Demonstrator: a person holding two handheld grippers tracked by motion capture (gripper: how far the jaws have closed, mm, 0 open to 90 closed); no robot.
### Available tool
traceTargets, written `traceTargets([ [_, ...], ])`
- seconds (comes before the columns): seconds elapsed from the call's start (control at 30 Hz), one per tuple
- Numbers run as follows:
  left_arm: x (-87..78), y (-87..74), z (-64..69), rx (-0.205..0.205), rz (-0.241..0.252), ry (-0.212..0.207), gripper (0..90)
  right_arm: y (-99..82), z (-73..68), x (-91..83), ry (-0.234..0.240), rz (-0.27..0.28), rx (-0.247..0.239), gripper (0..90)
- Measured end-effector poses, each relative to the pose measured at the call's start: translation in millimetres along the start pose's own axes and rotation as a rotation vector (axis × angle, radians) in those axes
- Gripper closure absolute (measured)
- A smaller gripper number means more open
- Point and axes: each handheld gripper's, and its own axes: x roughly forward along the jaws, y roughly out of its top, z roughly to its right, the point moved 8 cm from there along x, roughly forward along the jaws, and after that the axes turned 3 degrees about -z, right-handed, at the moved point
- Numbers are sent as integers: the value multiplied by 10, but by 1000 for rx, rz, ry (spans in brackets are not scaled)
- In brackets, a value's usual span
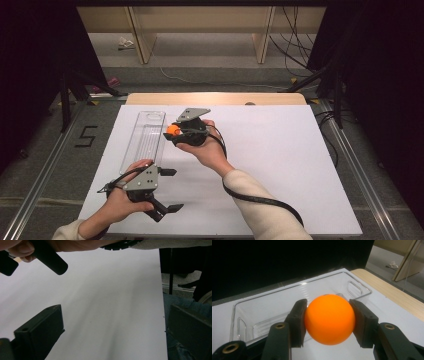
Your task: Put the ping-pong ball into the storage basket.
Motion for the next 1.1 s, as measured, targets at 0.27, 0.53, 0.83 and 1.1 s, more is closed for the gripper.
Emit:
traceTargets([
  [0.27,0,0,1,0,0,1,8,24,-15,29,6,0,-5,515],
  [0.53,2,0,2,-1,0,1,8,40,-30,56,10,-3,-8,516],
  [0.83,1,1,0,1,0,1,8,67,-47,85,15,-6,-14,515],
  [1.1,-1,2,0,2,0,1,8,89,-58,116,18,-11,-17,515],
])
